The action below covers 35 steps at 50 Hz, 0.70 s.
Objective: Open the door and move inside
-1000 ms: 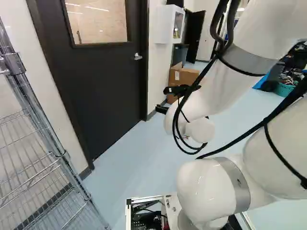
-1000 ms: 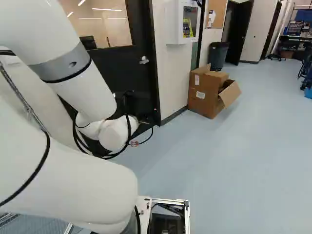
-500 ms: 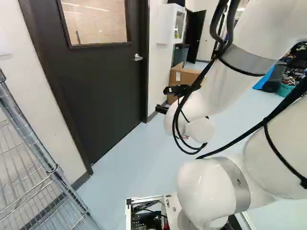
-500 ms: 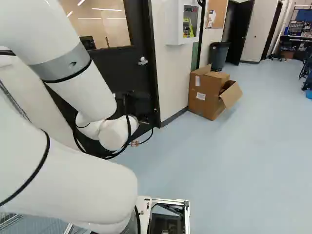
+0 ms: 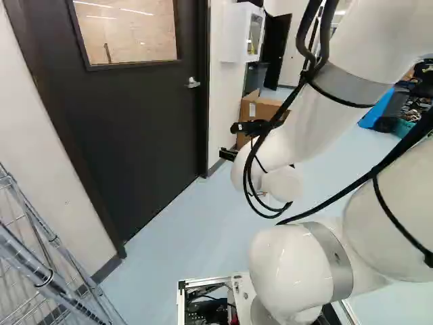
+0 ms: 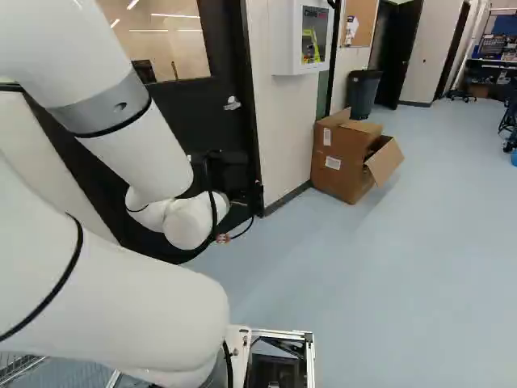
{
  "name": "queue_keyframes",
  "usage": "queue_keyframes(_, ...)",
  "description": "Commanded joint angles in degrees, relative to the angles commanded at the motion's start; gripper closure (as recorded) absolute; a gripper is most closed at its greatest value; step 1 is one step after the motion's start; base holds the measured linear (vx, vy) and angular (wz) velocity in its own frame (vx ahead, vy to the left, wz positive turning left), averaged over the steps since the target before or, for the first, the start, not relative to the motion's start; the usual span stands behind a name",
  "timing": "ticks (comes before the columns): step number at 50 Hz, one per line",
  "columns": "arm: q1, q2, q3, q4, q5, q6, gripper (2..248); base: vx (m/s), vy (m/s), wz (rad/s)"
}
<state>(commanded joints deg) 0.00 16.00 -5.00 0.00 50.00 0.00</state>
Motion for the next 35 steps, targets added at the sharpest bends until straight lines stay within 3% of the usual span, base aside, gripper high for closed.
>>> queue_keyframes(18, 0.0, 0.0, 0.0, 0.0, 0.0, 0.0, 3, 0.146, -0.043, 0.01)
queue_keyframes(35, 0.0, 0.0, 0.0, 0.0, 0.0, 0.0, 3, 0.138, -0.01, 0.19)
